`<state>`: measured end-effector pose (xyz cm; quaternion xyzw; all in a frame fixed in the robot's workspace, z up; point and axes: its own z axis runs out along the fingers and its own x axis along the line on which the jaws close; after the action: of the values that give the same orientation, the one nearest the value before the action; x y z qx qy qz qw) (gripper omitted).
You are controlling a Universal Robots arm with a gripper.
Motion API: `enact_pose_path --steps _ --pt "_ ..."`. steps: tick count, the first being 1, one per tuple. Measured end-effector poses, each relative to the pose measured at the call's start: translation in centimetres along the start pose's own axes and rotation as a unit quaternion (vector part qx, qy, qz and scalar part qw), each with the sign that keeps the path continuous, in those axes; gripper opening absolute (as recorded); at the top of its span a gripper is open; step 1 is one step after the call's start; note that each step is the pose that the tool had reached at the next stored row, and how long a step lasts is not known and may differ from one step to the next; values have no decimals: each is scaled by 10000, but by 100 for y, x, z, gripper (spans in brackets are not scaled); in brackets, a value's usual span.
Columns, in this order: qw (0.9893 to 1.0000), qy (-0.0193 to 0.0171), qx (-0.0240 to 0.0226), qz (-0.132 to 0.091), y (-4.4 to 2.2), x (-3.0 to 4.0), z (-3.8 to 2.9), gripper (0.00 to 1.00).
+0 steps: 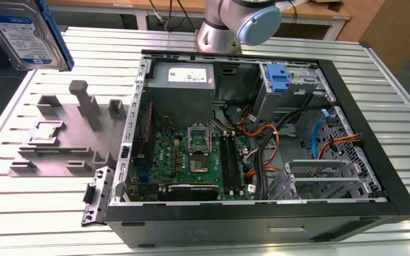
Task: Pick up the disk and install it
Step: 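Pick up the disk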
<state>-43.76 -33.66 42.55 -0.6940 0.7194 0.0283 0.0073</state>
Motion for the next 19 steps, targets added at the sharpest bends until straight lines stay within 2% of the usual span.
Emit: enact_pose_path --steps 19 --pt "10000 0 0 0 3 -5 -102 37"
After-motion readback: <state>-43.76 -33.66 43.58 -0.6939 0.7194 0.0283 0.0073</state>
